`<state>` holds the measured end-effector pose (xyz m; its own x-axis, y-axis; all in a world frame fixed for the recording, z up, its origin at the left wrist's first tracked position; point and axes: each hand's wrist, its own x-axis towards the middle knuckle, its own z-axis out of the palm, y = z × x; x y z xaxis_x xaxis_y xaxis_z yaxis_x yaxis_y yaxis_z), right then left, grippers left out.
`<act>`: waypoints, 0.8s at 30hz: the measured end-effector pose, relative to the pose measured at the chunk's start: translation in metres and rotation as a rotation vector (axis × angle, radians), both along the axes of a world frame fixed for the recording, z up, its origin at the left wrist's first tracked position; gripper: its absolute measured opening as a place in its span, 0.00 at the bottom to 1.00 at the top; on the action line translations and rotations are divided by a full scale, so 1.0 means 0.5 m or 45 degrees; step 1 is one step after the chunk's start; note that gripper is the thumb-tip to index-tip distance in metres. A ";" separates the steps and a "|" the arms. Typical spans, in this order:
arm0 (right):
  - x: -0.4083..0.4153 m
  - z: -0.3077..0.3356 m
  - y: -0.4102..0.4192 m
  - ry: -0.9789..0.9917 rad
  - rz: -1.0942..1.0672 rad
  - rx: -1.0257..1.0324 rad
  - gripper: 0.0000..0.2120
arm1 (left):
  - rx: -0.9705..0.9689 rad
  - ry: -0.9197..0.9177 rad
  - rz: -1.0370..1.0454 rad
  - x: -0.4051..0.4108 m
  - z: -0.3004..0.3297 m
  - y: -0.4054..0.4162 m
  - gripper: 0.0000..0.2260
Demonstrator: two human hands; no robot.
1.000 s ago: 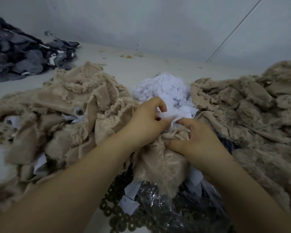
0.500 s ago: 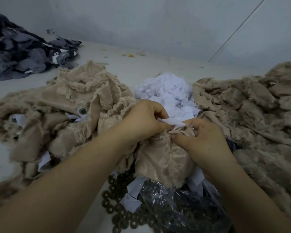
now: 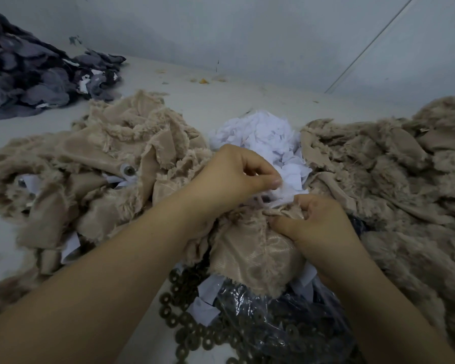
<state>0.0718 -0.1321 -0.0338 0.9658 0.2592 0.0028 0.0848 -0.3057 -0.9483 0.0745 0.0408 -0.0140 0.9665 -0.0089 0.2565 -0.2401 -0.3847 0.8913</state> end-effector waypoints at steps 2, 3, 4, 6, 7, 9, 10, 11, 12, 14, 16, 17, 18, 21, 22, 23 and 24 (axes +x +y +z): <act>-0.006 -0.001 0.003 0.034 0.007 -0.008 0.03 | -0.205 -0.005 0.030 -0.004 0.004 0.007 0.07; -0.010 -0.001 0.004 0.055 0.023 -0.019 0.03 | -0.305 -0.007 0.035 -0.007 0.006 0.010 0.08; -0.014 -0.002 0.005 0.069 0.045 -0.037 0.04 | -0.366 -0.007 0.030 -0.009 0.005 0.012 0.09; -0.023 -0.002 0.006 0.071 0.096 -0.091 0.06 | -0.392 0.006 -0.002 -0.014 0.000 0.007 0.10; -0.027 -0.001 0.006 0.067 0.116 -0.125 0.06 | -0.378 0.011 -0.001 -0.018 -0.005 0.002 0.10; -0.032 0.000 0.002 0.049 0.146 -0.205 0.06 | -0.340 0.018 0.065 -0.023 -0.015 -0.003 0.11; -0.032 0.002 0.000 0.035 0.155 -0.244 0.05 | -0.317 0.019 0.105 -0.024 -0.019 -0.004 0.11; -0.031 0.005 -0.003 0.023 0.155 -0.272 0.04 | -0.292 0.016 0.134 -0.027 -0.022 -0.004 0.11; -0.030 0.009 -0.006 0.013 0.157 -0.278 0.04 | -0.271 0.010 0.155 -0.030 -0.024 -0.003 0.11; -0.031 0.019 -0.008 -0.016 0.205 -0.266 0.11 | -0.241 0.018 0.168 -0.034 -0.027 -0.002 0.08; -0.039 0.024 -0.006 -0.051 0.311 -0.252 0.18 | -0.222 0.060 0.151 -0.039 -0.030 -0.007 0.04; -0.044 0.025 -0.004 -0.070 0.335 -0.246 0.19 | -0.206 0.075 0.151 -0.042 -0.031 -0.009 0.02; -0.046 0.024 -0.002 -0.086 0.332 -0.240 0.20 | -0.187 0.085 0.160 -0.044 -0.031 -0.010 0.02; -0.048 0.019 -0.002 -0.090 0.288 -0.221 0.26 | -0.185 0.145 0.174 -0.055 -0.028 -0.004 0.05; -0.048 0.017 -0.002 -0.086 0.274 -0.252 0.31 | -0.197 0.183 0.163 -0.061 -0.025 0.002 0.07; -0.049 0.014 -0.002 -0.079 0.268 -0.288 0.35 | -0.225 0.227 0.142 -0.070 -0.022 0.006 0.08; -0.052 0.010 -0.002 -0.077 0.272 -0.306 0.37 | -0.284 0.275 0.111 -0.079 -0.019 0.010 0.10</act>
